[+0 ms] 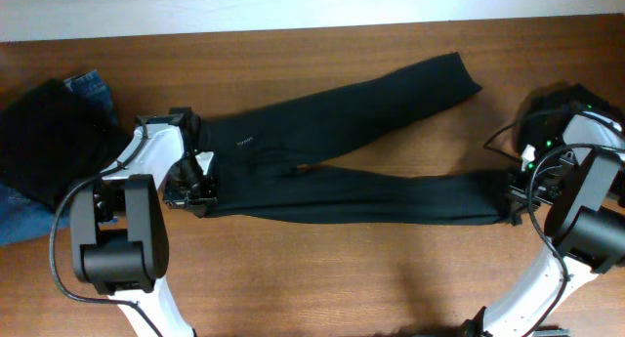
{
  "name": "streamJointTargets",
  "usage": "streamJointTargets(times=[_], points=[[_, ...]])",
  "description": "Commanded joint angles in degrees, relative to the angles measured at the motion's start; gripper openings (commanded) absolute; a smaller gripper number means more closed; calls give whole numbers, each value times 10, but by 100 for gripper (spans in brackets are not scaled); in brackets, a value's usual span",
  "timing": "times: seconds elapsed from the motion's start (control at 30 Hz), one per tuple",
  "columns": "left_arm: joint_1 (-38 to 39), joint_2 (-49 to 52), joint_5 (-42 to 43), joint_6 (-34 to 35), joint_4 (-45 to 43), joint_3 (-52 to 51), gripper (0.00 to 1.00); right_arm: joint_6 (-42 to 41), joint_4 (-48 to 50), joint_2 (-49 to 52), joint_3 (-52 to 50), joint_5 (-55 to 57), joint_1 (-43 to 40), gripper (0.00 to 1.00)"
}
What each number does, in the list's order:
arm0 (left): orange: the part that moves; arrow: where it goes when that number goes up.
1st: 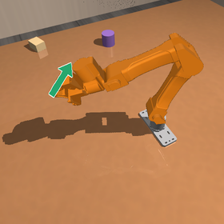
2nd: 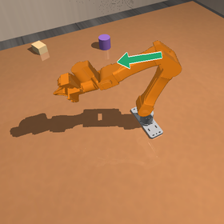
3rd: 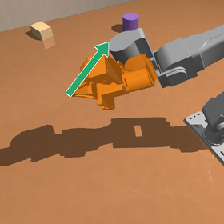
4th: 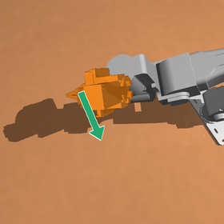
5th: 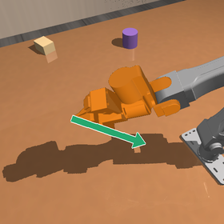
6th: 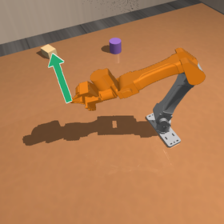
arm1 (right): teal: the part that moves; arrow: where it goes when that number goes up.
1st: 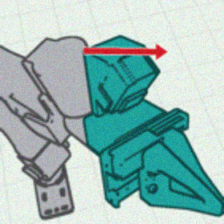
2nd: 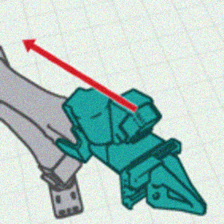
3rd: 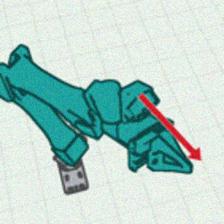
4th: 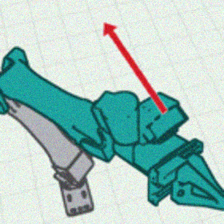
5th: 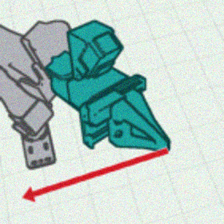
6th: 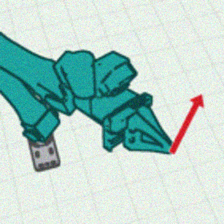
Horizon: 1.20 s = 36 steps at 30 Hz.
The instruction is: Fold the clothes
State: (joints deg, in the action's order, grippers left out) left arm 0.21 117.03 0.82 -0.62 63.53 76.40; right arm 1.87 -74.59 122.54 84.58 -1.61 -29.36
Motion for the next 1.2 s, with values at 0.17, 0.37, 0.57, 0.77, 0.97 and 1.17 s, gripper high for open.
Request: streamJointTargets(times=[0.17,0.37,0.57,0.77,0.97,1.17], points=[[-5,28,33,-7,7,-4,0,-9,5,7,2,21,-2,4],[-5,-33,62,-42,-5,7,0,-9,6,7,2,21,-2,4],[-6,-107,37,-41,-20,7,4,-9,8,7,2,21,-2,4],[-11,-151,13,-22,-57,14,6,-9,10,7,2,18,-2,4],[-11,-159,13,-22,-62,16,1,-8,9,7,2,16,-2,4],[-11,-159,13,-22,-17,16,1,14,14,7,14,-41,-1,24]])
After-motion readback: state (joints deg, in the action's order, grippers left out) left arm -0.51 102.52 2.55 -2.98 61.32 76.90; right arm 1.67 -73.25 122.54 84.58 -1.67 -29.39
